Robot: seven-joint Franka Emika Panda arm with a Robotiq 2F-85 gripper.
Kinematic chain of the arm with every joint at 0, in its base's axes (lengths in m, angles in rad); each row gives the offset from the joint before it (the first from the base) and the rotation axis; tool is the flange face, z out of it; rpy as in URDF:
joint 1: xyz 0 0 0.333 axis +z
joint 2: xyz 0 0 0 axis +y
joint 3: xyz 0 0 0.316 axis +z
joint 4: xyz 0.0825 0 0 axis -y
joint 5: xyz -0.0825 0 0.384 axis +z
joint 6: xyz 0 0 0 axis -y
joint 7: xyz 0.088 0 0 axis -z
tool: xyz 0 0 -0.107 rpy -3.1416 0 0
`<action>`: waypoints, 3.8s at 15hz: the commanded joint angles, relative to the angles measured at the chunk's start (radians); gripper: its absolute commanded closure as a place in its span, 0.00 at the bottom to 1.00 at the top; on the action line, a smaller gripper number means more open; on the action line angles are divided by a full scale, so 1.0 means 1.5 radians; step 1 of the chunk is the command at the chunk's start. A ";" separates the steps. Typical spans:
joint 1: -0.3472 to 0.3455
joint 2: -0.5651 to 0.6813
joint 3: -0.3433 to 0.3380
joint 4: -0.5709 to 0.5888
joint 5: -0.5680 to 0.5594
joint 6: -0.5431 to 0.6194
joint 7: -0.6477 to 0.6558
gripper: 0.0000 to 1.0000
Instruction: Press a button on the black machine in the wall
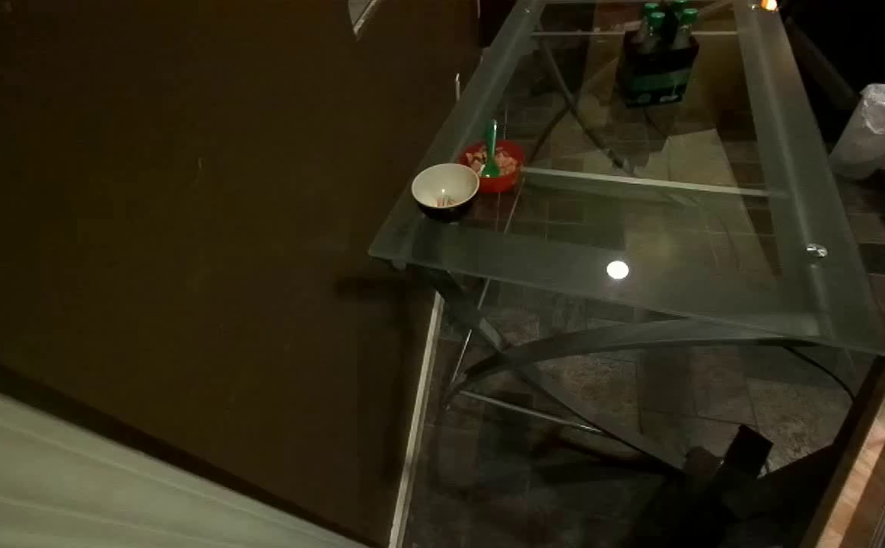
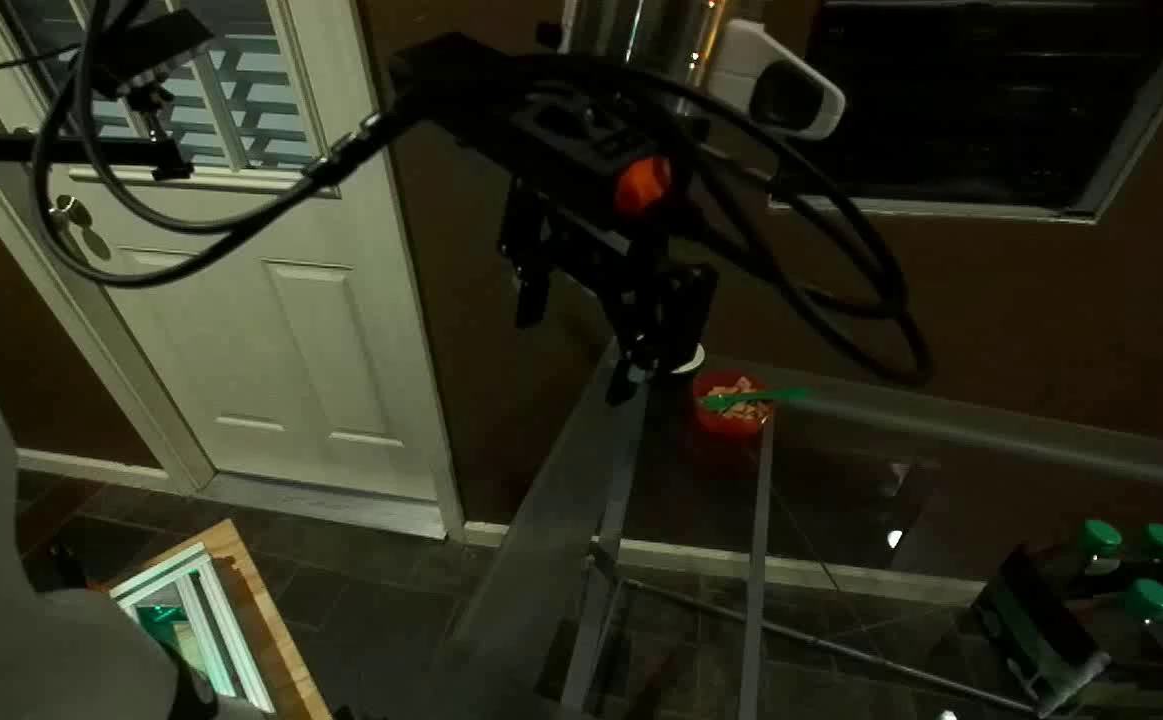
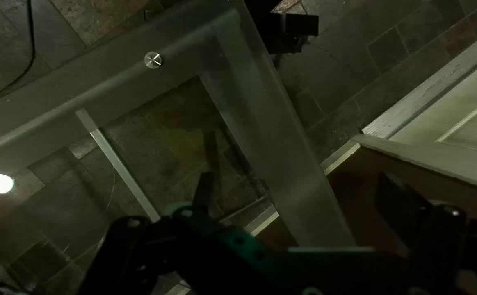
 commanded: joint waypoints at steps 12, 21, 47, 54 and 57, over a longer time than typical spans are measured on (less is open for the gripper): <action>0.007 0.128 0.002 0.141 0.211 0.045 0.104 0.00; -0.034 0.351 -0.015 0.399 0.524 0.077 0.172 0.25; -0.068 0.645 0.121 0.720 0.953 0.261 0.268 1.00; -0.063 0.740 0.170 0.860 1.005 0.301 0.229 1.00; -0.064 0.781 0.184 0.916 1.020 0.319 0.209 1.00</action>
